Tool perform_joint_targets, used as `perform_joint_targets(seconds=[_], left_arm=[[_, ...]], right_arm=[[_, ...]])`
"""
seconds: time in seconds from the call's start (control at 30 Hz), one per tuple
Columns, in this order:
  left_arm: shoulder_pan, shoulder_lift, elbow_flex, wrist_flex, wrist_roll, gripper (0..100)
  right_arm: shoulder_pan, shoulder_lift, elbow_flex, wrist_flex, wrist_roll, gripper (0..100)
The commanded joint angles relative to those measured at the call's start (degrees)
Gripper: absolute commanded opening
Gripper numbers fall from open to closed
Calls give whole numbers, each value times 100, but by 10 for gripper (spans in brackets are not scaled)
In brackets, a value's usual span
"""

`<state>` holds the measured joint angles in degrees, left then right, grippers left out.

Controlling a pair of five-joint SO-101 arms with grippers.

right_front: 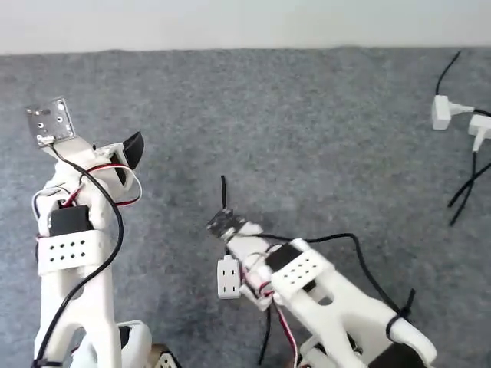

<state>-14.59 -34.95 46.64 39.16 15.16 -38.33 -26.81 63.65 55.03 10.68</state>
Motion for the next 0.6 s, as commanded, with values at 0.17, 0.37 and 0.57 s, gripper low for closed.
perform_joint_targets(seconds=[0.17,0.37,0.57], left_arm=[[62,0,119,-492,-211,290],[62,-18,119,-484,-220,290],[62,-9,119,-492,-229,290]], right_arm=[[1086,13,9,-48,-44,252],[1200,13,35,-84,396,253],[1174,4,26,-40,422,253]])
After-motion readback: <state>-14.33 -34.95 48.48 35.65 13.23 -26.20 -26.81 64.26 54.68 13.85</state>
